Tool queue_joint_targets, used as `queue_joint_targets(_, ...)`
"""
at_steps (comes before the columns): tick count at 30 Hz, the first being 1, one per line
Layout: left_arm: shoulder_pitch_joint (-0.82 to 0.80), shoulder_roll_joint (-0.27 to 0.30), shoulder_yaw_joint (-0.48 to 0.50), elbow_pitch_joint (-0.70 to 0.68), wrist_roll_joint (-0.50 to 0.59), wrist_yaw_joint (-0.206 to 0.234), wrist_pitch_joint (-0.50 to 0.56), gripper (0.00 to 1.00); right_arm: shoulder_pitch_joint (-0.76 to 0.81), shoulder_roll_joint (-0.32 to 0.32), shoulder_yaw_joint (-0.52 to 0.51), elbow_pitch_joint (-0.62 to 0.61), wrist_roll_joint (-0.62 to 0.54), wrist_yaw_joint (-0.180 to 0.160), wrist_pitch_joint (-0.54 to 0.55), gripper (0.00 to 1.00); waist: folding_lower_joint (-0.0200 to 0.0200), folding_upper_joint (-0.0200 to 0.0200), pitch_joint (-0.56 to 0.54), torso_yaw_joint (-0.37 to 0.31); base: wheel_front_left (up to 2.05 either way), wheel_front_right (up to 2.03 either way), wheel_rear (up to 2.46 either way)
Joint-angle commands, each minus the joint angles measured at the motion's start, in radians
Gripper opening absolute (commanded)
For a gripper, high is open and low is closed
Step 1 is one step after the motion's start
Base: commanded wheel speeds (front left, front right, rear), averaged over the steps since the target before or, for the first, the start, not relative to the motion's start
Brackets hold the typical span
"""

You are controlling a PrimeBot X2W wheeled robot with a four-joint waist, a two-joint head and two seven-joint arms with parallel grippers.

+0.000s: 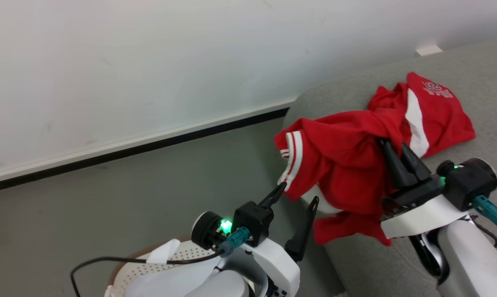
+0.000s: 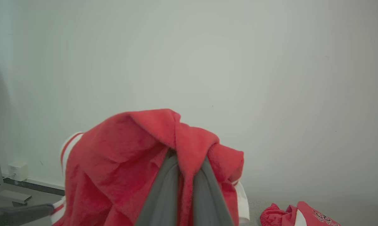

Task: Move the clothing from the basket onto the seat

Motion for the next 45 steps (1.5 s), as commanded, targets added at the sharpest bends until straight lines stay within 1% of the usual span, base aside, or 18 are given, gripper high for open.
queue_joint_targets(1,-0.011,0.003,0.0,0.002,0.012,-0.003,0.001,1.0,0.014,-0.007,-0.011,-0.008,0.01,-0.003,0.0,0.0,-0.0001,0.0,0.024,-0.036,0.0,0.0,0.0)
queue_joint_targets(5,-0.027,0.0,-0.018,0.001,0.022,-0.021,0.001,1.0,0.029,-0.032,-0.049,-0.03,0.01,-0.003,0.0,0.0,-0.0001,0.0,0.049,-0.052,0.0,0.0,0.0)
queue_joint_targets(9,-0.065,0.0,-0.04,0.004,0.037,-0.056,-0.009,1.0,0.036,-0.046,-0.109,-0.056,0.018,-0.003,0.0,0.0,-0.0001,0.0,0.1,-0.044,0.0,0.0,0.0)
queue_joint_targets(13,-0.12,-0.004,-0.06,0.016,0.05,-0.098,-0.013,1.0,0.008,-0.064,-0.175,-0.08,0.022,-0.003,0.0,0.0,-0.0001,0.0,0.176,-0.019,0.0,0.0,0.0)
queue_joint_targets(17,-0.215,-0.006,-0.087,0.032,0.084,-0.159,-0.008,1.0,-0.074,-0.1,-0.236,-0.086,0.007,-0.003,0.0,0.0,-0.0001,0.0,0.286,0.012,0.0,0.0,0.0)
queue_joint_targets(19,-0.271,-0.007,-0.101,0.048,0.105,-0.191,-0.003,1.0,-0.135,-0.111,-0.272,-0.067,0.019,-0.003,0.0,0.0,-0.0001,0.0,0.346,0.027,0.0,0.0,0.0)
queue_joint_targets(22,-0.353,-0.014,-0.112,0.071,0.128,-0.223,0.004,1.0,-0.25,-0.157,-0.326,-0.012,0.036,-0.003,0.0,0.0,-0.0001,0.0,0.433,0.049,0.0,0.0,0.0)
queue_joint_targets(25,-0.423,-0.033,-0.117,0.086,0.144,-0.254,0.001,1.0,-0.369,-0.222,-0.352,0.061,0.021,-0.003,0.0,0.0,-0.0001,0.0,0.51,0.071,0.0,0.0,0.0)
queue_joint_targets(27,-0.47,-0.039,-0.119,0.102,0.156,-0.268,0.0,1.0,-0.459,-0.271,-0.4,0.122,0.023,-0.003,0.0,0.0,-0.0001,0.0,0.554,0.086,0.0,0.0,0.0)
queue_joint_targets(29,-0.512,-0.046,-0.117,0.118,0.162,-0.273,-0.006,1.0,-0.54,-0.305,-0.457,0.202,0.027,-0.003,0.0,0.0,-0.0001,0.0,0.589,0.098,0.0,0.0,0.0)
queue_joint_targets(33,-0.578,-0.057,-0.114,0.152,0.18,-0.278,-0.025,1.0,-0.656,-0.363,-0.543,0.364,-0.082,-0.003,0.001,0.0,-0.0001,0.0,0.64,0.114,0.0,0.0,0.0)
queue_joint_targets(37,-0.621,-0.064,-0.109,0.192,0.181,-0.284,-0.041,1.0,-0.686,-0.344,-0.64,0.546,-0.21,-0.003,0.0,0.01,-0.0001,0.0,0.668,0.125,0.0,0.0,0.0)
queue_joint_targets(38,-0.627,-0.066,-0.105,0.2,0.174,-0.281,-0.047,1.0,-0.677,-0.331,-0.661,0.586,-0.238,-0.003,0.0,0.09,-0.0001,0.0,0.672,0.127,0.0,0.0,0.0)
queue_joint_targets(39,-0.634,-0.066,-0.103,0.211,0.174,-0.277,-0.05,1.0,-0.665,-0.317,-0.681,0.623,-0.261,-0.003,0.0,0.25,-0.0001,0.0,0.674,0.129,0.0,0.0,0.0)
queue_joint_targets(40,-0.634,-0.067,-0.1,0.221,0.169,-0.275,-0.055,1.0,-0.656,-0.305,-0.702,0.65,-0.282,-0.003,0.0,0.43,-0.0001,0.0,0.675,0.13,0.0,0.0,0.0)
queue_joint_targets(41,-0.635,-0.069,-0.098,0.229,0.166,-0.274,-0.058,1.0,-0.647,-0.298,-0.727,0.674,-0.302,-0.003,0.0,0.98,-0.0001,0.0,0.676,0.131,0.0,0.0,0.0)
queue_joint_targets(43,-0.635,-0.071,-0.096,0.245,0.158,-0.273,-0.064,1.0,-0.631,-0.275,-0.765,0.715,-0.33,-0.003,0.0,1.0,-0.0001,0.0,0.674,0.132,0.0,0.0,0.0)
queue_joint_targets(45,-0.623,-0.071,-0.096,0.262,0.148,-0.275,-0.07,1.0,-0.621,-0.253,-0.785,0.706,-0.354,-0.003,0.0,1.0,-0.0001,0.0,0.664,0.133,0.0,0.0,0.0)
